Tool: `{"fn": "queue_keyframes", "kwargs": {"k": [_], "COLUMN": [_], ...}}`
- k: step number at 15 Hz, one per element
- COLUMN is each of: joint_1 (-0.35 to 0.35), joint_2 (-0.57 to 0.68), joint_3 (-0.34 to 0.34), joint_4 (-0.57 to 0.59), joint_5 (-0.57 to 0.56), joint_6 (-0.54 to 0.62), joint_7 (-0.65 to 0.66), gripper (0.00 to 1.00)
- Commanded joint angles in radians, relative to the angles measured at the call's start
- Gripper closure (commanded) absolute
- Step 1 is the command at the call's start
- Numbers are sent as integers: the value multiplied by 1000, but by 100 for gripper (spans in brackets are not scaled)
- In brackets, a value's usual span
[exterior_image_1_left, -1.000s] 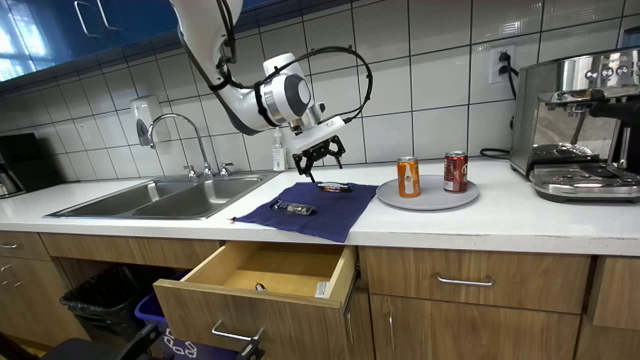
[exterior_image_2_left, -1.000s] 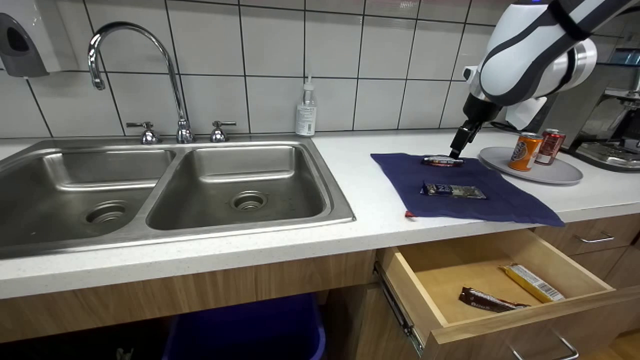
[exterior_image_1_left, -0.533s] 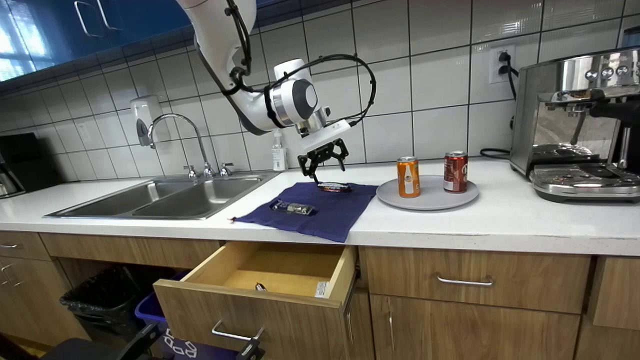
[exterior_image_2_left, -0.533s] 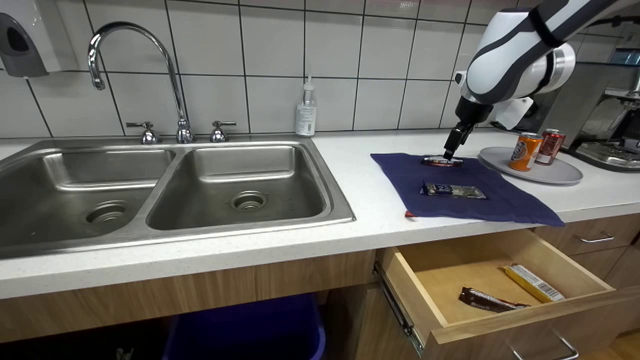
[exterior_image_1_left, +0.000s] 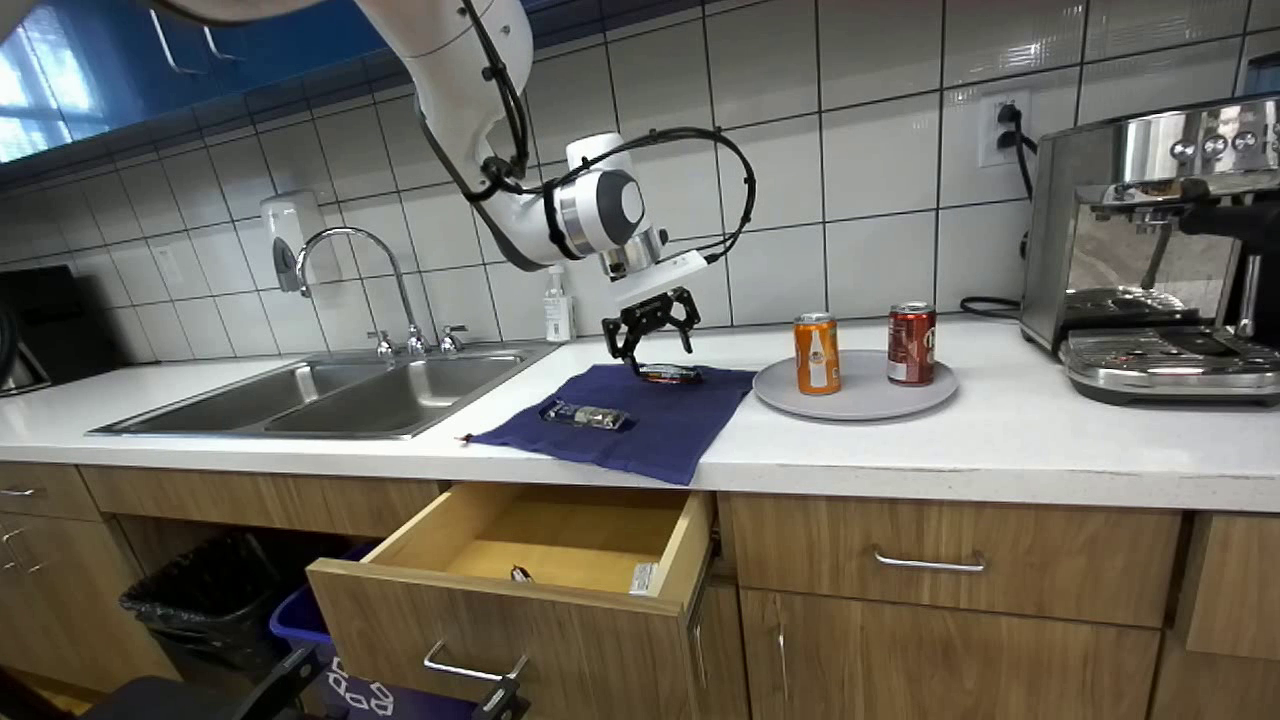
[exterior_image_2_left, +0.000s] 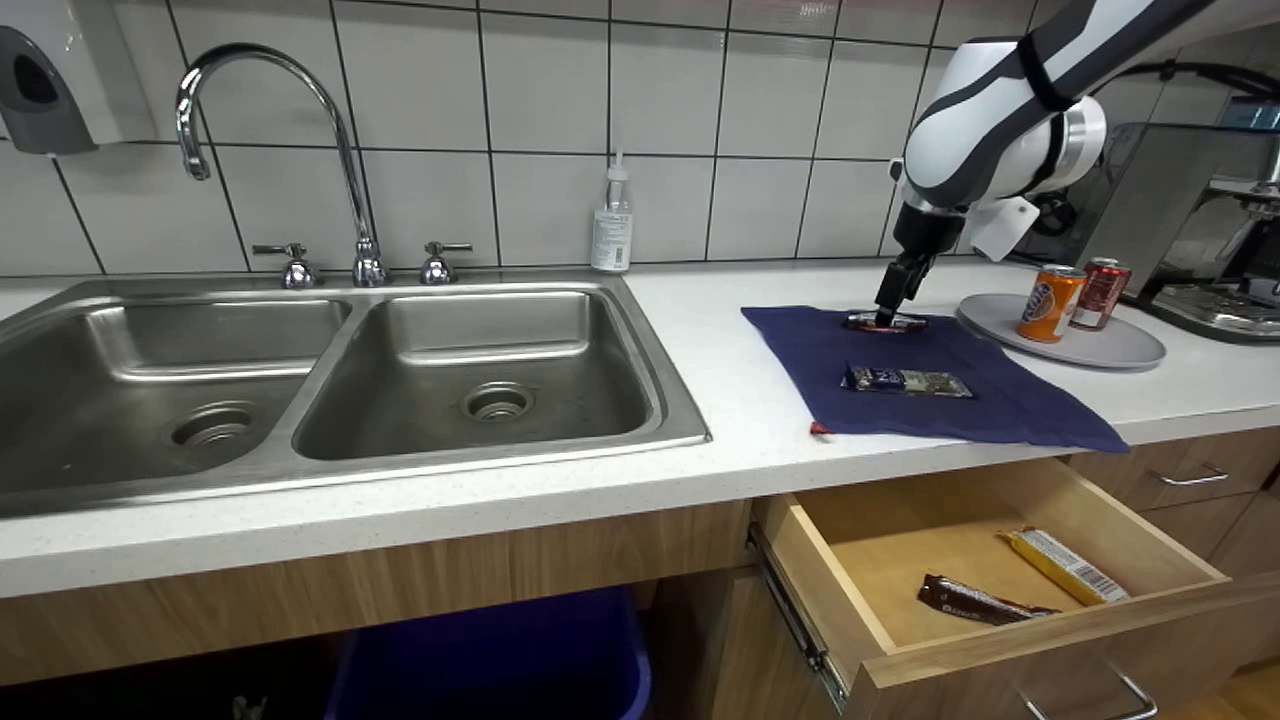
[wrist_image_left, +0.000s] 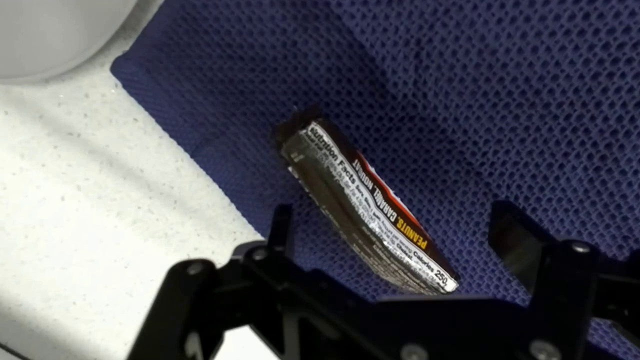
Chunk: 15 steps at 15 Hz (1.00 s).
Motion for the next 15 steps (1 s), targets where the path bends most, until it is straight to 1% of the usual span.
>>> {"fn": "queue_keyframes", "kwargs": {"k": [1,7,15], "joint_1": [-9,-3,3], "joint_2": [65,124,177], "joint_3": [17,17,23], "joint_4": [120,216,310], "joint_5": [30,39,49], "joint_6": [-88,-155,-220], "joint_7": [-48,-51,-53], "gripper": [0,0,0]}}
